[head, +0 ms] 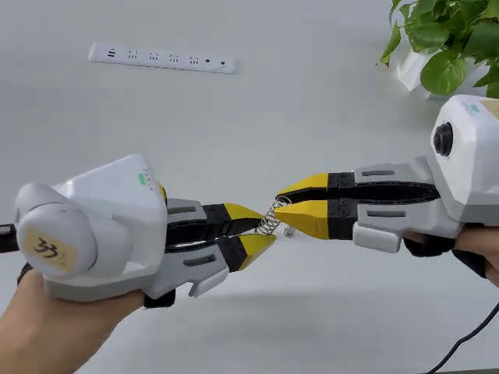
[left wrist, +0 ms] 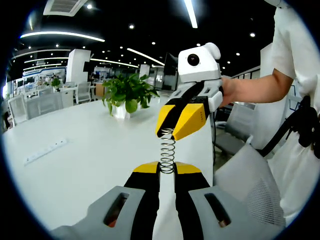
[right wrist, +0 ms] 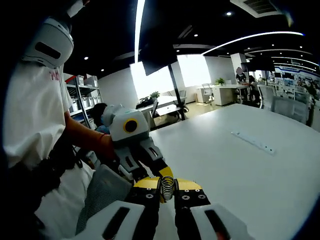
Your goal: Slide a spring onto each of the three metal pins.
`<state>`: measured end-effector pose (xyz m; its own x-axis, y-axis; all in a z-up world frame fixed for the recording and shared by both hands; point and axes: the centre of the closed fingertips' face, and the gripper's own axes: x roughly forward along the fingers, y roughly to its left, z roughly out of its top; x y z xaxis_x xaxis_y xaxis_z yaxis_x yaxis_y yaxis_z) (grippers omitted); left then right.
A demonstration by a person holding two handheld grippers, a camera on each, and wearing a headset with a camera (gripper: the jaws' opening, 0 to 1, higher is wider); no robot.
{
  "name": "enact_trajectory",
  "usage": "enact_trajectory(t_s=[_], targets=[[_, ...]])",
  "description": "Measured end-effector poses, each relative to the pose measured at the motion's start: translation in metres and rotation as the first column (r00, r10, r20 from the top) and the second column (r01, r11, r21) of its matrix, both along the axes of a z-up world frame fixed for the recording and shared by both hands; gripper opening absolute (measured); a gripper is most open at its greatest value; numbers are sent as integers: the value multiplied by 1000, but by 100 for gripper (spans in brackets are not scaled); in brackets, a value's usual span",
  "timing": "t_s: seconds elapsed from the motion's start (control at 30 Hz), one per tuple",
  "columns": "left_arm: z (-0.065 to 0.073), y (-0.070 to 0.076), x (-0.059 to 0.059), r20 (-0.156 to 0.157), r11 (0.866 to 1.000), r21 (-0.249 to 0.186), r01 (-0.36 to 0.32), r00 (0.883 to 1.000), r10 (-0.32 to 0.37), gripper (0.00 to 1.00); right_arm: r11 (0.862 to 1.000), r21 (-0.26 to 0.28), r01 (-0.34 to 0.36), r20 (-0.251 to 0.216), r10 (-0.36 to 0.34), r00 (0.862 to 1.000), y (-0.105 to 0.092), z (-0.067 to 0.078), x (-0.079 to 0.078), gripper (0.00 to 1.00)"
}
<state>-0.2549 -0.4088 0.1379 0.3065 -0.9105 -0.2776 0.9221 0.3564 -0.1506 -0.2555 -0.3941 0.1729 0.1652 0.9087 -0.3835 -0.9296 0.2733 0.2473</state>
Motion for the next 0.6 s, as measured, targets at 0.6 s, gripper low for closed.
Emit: enact_trajectory(t_s=[0.6], targets=[[-7,-4,-6,1,999,18,27,1000,-27,7,931,-296,-214,65,243,968,-11,-11,-7,20]])
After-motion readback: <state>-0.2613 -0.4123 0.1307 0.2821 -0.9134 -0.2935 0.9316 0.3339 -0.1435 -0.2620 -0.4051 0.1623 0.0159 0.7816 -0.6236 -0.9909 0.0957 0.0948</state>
